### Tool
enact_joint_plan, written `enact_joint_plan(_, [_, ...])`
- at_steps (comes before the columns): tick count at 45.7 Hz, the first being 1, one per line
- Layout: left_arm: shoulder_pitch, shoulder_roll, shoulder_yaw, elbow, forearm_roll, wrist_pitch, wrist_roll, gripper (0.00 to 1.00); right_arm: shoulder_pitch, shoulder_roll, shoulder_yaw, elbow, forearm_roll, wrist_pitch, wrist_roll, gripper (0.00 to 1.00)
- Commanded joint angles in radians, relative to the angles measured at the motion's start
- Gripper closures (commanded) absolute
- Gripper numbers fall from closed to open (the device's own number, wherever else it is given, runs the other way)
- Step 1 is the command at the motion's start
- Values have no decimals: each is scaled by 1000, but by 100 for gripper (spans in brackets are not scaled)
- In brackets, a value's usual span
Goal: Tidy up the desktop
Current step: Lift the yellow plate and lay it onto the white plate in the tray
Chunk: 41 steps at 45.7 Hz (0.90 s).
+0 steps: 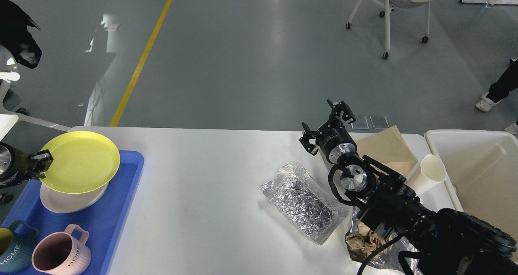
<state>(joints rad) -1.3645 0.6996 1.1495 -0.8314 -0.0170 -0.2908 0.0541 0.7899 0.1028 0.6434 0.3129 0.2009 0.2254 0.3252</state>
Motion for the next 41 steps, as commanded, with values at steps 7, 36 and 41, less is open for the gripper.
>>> enact_joint_plan(7, [174, -11, -128, 101, 3, 122, 12, 100, 0, 0, -1, 0, 0, 0, 0, 0])
enact_joint_plan(36, [246, -29, -143, 127, 5, 159, 15, 5, 0, 0, -1, 0, 0, 0, 0, 0])
enact_joint_plan(41, [245, -29, -143, 127, 5, 153, 15, 4, 0, 0, -1, 0, 0, 0, 0, 0])
